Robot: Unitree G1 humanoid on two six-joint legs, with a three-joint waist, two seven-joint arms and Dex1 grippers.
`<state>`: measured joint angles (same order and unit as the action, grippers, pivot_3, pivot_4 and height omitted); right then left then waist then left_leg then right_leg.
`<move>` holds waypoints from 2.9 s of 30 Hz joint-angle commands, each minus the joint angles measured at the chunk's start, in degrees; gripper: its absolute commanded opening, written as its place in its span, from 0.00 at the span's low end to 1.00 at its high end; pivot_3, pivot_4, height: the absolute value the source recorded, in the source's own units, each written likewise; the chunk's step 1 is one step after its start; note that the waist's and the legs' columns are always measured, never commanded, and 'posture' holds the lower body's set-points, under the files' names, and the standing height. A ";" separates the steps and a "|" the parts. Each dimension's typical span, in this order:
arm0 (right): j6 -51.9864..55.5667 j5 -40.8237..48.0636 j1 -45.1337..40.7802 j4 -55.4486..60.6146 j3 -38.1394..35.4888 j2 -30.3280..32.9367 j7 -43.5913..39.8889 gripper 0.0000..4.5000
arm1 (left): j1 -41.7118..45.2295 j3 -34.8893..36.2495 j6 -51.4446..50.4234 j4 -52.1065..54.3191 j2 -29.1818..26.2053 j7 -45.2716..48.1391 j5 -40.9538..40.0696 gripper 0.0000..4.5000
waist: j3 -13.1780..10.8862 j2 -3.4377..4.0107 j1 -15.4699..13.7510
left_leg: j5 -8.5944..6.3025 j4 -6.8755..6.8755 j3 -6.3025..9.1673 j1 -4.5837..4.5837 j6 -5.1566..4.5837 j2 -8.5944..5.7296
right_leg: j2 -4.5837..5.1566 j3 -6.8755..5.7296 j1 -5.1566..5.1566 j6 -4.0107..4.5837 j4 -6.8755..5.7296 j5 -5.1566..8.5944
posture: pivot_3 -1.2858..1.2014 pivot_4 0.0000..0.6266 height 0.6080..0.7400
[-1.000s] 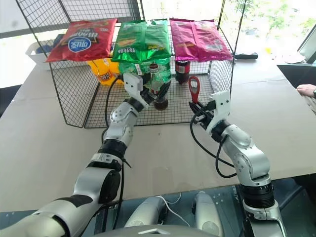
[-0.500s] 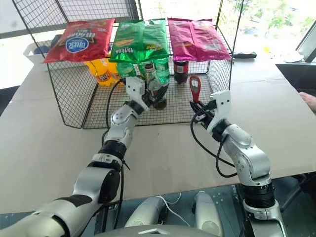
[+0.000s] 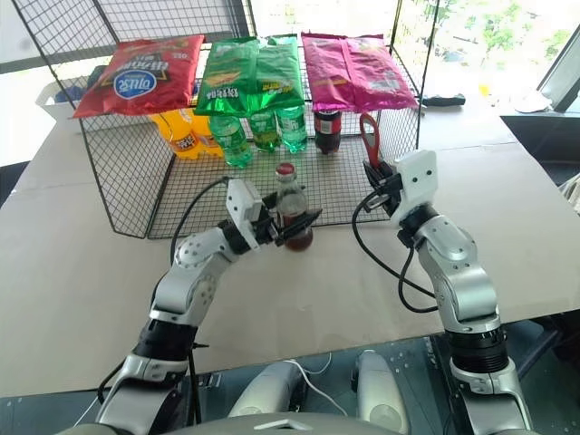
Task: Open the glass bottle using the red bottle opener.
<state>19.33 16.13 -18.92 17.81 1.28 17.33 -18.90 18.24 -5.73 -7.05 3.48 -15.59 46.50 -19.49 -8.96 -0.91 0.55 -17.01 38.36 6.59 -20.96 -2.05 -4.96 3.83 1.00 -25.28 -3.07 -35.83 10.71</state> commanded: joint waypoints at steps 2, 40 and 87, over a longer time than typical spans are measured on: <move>-2.25 -0.37 -0.39 0.52 -0.56 -0.22 -1.20 0.00 | -1.52 -1.11 0.49 5.47 0.42 -0.53 -0.64 0.58 | 0.00 0.00 -0.06 | 0.00 0.00 0.00 0.02 0.00 0.00 | 0.00 -0.01 0.03 0.00 0.00 0.00 | 0.52 0.24 0.96; -16.33 -16.94 3.66 2.02 10.56 5.36 -7.71 0.00 | -4.69 -1.50 7.43 4.82 -0.43 -1.70 -0.01 0.50 | 0.12 0.01 -0.01 | 0.00 -0.01 -0.06 0.21 0.00 0.00 | -0.01 0.04 0.15 0.00 0.00 0.00 | 0.52 0.24 0.96; -63.53 -44.53 -14.92 -27.20 19.20 9.43 3.00 0.00 | -1.89 -2.11 8.13 -1.49 2.39 -5.47 1.59 0.50 | 0.33 0.05 -0.04 | 0.00 -0.05 -0.03 1.51 0.01 0.10 | -0.17 0.03 1.53 -0.04 0.14 0.05 | 0.52 0.24 0.96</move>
<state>-39.32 -27.31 -32.57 -12.34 17.86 27.41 -14.79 16.15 -6.77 2.21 4.92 -13.36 42.06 -20.16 -8.63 -0.86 0.51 -17.01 38.31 6.61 -19.48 -2.04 -4.86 3.67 1.00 -23.75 -3.10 -35.67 10.76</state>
